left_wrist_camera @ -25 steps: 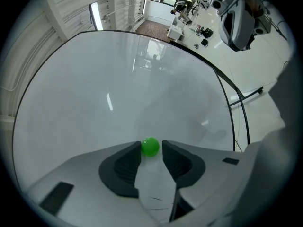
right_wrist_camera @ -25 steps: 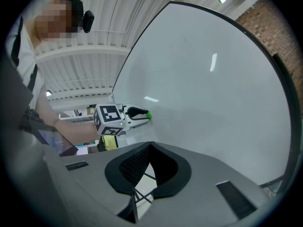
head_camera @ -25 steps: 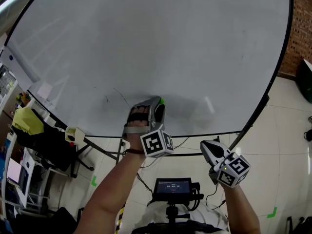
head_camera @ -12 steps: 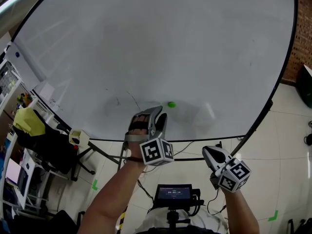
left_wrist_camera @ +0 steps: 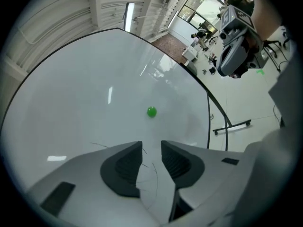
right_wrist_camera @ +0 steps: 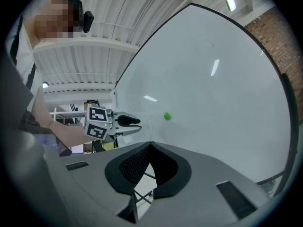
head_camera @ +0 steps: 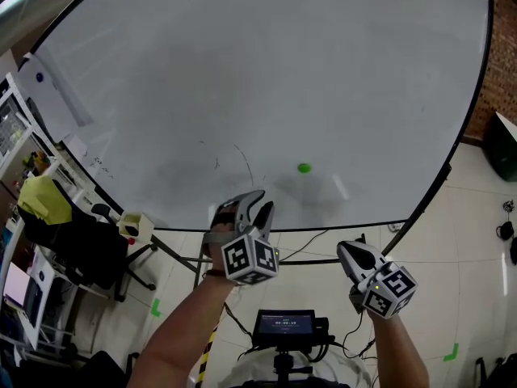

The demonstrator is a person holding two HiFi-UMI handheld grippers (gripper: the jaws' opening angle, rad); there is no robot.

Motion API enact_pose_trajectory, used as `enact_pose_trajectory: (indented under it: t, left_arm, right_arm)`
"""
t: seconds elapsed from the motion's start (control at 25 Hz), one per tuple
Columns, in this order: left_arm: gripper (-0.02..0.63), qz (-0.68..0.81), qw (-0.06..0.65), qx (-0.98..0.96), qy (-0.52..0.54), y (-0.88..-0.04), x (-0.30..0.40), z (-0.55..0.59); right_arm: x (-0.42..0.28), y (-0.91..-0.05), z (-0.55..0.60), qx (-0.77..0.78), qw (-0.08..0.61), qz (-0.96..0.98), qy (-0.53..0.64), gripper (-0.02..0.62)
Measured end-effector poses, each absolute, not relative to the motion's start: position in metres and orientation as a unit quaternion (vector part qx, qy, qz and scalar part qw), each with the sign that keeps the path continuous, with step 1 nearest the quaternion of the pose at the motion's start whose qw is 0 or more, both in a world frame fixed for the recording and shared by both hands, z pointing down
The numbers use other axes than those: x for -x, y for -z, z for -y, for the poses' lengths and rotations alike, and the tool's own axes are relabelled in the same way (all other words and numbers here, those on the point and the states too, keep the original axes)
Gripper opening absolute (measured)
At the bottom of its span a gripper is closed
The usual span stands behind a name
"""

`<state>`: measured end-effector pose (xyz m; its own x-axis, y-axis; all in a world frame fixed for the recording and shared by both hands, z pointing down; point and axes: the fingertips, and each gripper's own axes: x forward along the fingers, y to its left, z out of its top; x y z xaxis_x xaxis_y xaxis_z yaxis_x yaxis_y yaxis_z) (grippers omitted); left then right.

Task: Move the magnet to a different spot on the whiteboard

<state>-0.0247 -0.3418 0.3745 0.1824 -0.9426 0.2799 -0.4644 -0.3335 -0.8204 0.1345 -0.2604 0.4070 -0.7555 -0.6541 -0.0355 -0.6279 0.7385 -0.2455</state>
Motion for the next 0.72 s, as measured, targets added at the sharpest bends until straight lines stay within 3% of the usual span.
enact_pose_trajectory:
  t: [0.44, 0.72]
  left_arm:
    - [0.081, -0.479, 0.203, 0.799, 0.301, -0.391, 0.071, 0.240]
    - [0.058, -0.467, 0.061, 0.867, 0.162, -0.403, 0.097, 0.176]
  right_arm:
    - [-0.105, -0.404, 0.195, 0.355, 0.047, -0.928, 0.107, 0.028]
    - [-0.088, -0.411, 0.147, 0.355, 0.039, -0.928, 0.108, 0.028]
